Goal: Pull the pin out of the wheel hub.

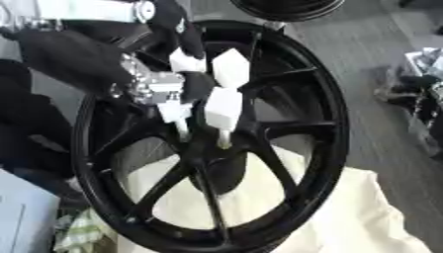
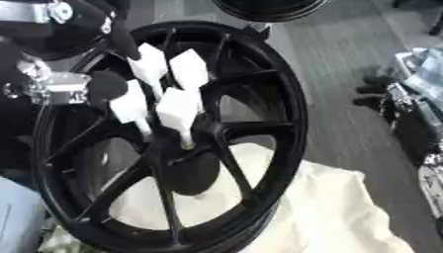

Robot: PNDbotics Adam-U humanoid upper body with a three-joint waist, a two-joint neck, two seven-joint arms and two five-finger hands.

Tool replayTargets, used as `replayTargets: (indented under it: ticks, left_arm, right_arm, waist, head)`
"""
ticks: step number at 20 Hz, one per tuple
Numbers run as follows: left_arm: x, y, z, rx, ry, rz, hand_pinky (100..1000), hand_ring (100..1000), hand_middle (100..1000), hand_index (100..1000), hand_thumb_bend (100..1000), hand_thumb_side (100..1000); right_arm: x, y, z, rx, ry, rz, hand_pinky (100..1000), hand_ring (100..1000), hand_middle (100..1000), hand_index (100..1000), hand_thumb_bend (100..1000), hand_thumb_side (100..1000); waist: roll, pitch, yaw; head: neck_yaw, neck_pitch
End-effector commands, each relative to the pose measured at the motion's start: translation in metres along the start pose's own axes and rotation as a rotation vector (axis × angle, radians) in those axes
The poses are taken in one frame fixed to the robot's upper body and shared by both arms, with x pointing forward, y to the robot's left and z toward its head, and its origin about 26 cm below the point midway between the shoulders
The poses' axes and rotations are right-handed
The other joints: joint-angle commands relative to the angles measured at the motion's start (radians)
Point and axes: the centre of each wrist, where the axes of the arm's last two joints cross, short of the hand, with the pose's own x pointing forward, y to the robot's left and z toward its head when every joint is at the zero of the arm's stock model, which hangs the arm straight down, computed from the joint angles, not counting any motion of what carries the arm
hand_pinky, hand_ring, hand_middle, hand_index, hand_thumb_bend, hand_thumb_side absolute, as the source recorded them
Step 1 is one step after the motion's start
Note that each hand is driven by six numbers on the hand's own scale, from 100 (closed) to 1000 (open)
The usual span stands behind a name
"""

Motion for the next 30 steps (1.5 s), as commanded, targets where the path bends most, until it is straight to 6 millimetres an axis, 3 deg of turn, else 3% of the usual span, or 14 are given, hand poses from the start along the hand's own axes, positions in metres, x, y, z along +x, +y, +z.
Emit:
replayTargets:
  ticks: [1, 4, 7, 9, 12, 13, 23, 25, 27, 30]
  left_arm:
    - [-0.004, 0.0, 0.008, -0.021, 0.05, -0.037, 903, 813, 766, 853, 453, 930]
    - [-0.006, -0.004, 0.008, -0.033, 0.061, -0.044, 905, 811, 766, 872, 476, 827]
    - [-0.01, -0.008, 0.008, -0.034, 0.083, -0.028, 901, 804, 754, 886, 477, 659]
    - [-0.013, -0.011, 0.008, -0.026, 0.101, 0.004, 884, 774, 694, 868, 430, 404]
    - [-0.022, -0.016, 0.006, 0.012, 0.147, 0.095, 874, 759, 650, 854, 406, 190]
    - [-0.025, -0.018, 0.006, 0.028, 0.159, 0.124, 867, 751, 636, 854, 397, 155]
    - [-0.039, -0.028, -0.001, 0.133, 0.245, 0.282, 860, 745, 629, 846, 347, 164]
    - [-0.04, -0.028, -0.003, 0.123, 0.249, 0.282, 878, 770, 660, 857, 348, 273]
    - [-0.041, -0.028, -0.004, 0.113, 0.251, 0.27, 901, 794, 689, 864, 379, 468]
    - [-0.044, -0.028, -0.006, 0.107, 0.267, 0.245, 921, 817, 722, 863, 409, 535]
  right_arm:
    - [0.01, -0.005, -0.002, 0.007, -0.027, 0.035, 960, 738, 724, 823, 100, 817]
    - [0.01, -0.005, -0.002, 0.009, -0.026, 0.037, 959, 738, 724, 823, 100, 818]
    - [0.01, -0.005, -0.001, 0.012, -0.025, 0.041, 959, 738, 724, 823, 100, 819]
    - [0.01, -0.005, -0.002, 0.013, -0.023, 0.042, 959, 738, 724, 823, 100, 822]
    - [0.01, -0.004, -0.002, 0.017, -0.023, 0.043, 959, 738, 724, 823, 100, 823]
    - [0.01, -0.004, -0.002, 0.018, -0.023, 0.043, 959, 738, 723, 824, 100, 823]
    - [0.01, -0.004, -0.002, 0.024, -0.021, 0.049, 959, 738, 723, 824, 100, 827]
    - [0.01, -0.004, -0.003, 0.024, -0.021, 0.048, 959, 738, 723, 824, 100, 825]
    - [0.01, -0.004, -0.003, 0.024, -0.021, 0.047, 959, 737, 723, 824, 100, 825]
    - [0.011, -0.003, -0.003, 0.027, -0.021, 0.046, 959, 737, 722, 824, 100, 826]
  waist:
    - [-0.004, -0.014, -0.002]
    - [-0.004, -0.013, -0.003]
    - [-0.003, -0.013, -0.003]
    - [-0.002, -0.013, -0.004]
    - [-0.001, -0.012, -0.007]
    - [-0.001, -0.012, -0.008]
    - [-0.002, -0.01, -0.011]
    - [-0.002, -0.011, -0.012]
    - [-0.001, -0.011, -0.013]
    - [0.001, -0.011, -0.016]
  head:
    - [0.005, -0.004]
    - [0.007, -0.002]
    - [0.009, 0.0]
    - [0.01, -0.001]
    - [0.013, -0.001]
    - [0.014, -0.001]
    - [0.018, -0.003]
    - [0.018, -0.004]
    - [0.018, -0.006]
    - [0.018, -0.01]
